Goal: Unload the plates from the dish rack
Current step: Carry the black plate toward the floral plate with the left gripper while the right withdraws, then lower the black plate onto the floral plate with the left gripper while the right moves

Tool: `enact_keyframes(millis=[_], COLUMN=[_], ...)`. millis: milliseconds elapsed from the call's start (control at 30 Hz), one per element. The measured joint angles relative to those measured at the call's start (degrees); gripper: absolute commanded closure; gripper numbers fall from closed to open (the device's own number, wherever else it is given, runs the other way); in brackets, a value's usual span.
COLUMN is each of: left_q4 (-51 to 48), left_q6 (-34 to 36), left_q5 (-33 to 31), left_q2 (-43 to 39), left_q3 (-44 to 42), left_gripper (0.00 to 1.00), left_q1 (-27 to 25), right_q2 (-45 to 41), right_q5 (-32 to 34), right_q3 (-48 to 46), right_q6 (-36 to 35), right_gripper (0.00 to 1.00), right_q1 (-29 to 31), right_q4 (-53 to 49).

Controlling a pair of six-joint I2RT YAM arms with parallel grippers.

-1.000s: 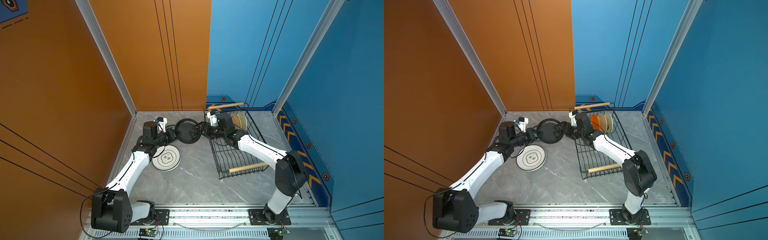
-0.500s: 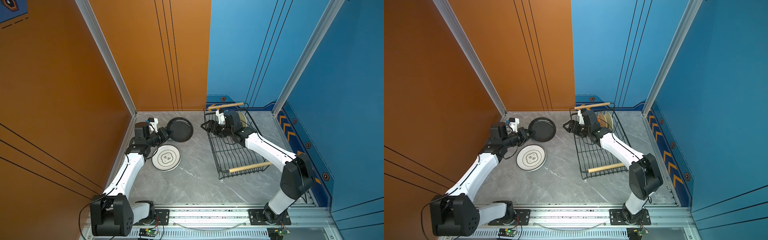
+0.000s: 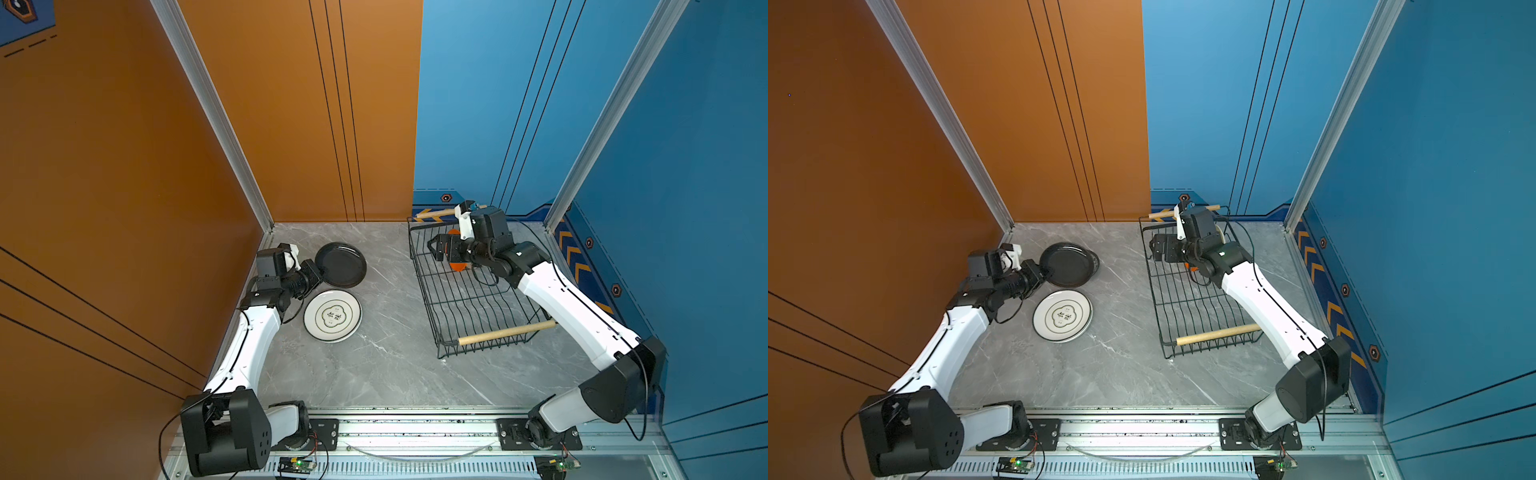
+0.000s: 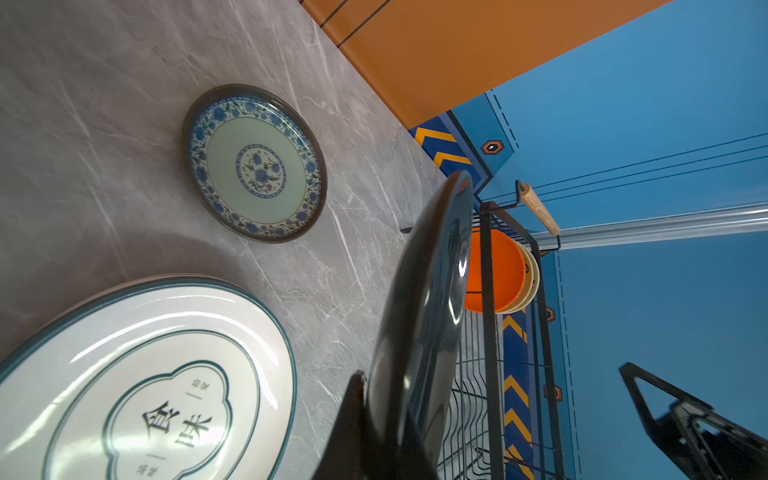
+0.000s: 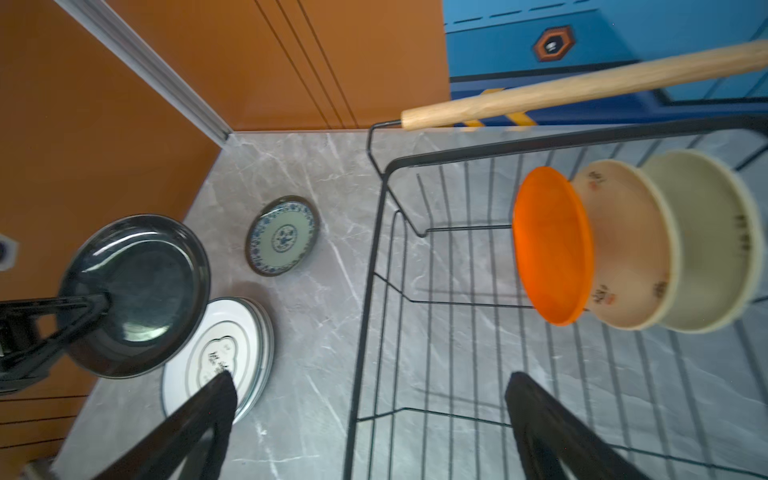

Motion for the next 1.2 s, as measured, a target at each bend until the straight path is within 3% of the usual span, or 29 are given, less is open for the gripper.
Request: enact_keyframes(millis=[333,533,800,1200], left_q4=[-2.9,-3.6,-3.6,-2.9], left_q6=[2.5,4.0,5.5,6.3], left_q5=[-8.9,-13.4,-15.0,-15.1], left_q2=[10.5,19.1,27.1,32.6], left_q3=[9.8,15.5,20.2,22.6], left_gripper=[1.00,1.00,1.00,1.00], left_q1=[1.0,1.4,1.4,1.4], right_q2=[-1.8,-1.0,1.0,2.8], right_q5=[21.1,26.9,28.7,25.4], right_q3=[-0.5,-2.3,-5.4,-5.8], right_q6=[-9.4,-10.8,-10.8,-10.7], right_gripper=[0.00,0.00,0.00,0.00], right_q1=[-0.2,-1.2,-2.5,-2.8], right_q4=[-6.6,-7.4,-7.4,-6.8])
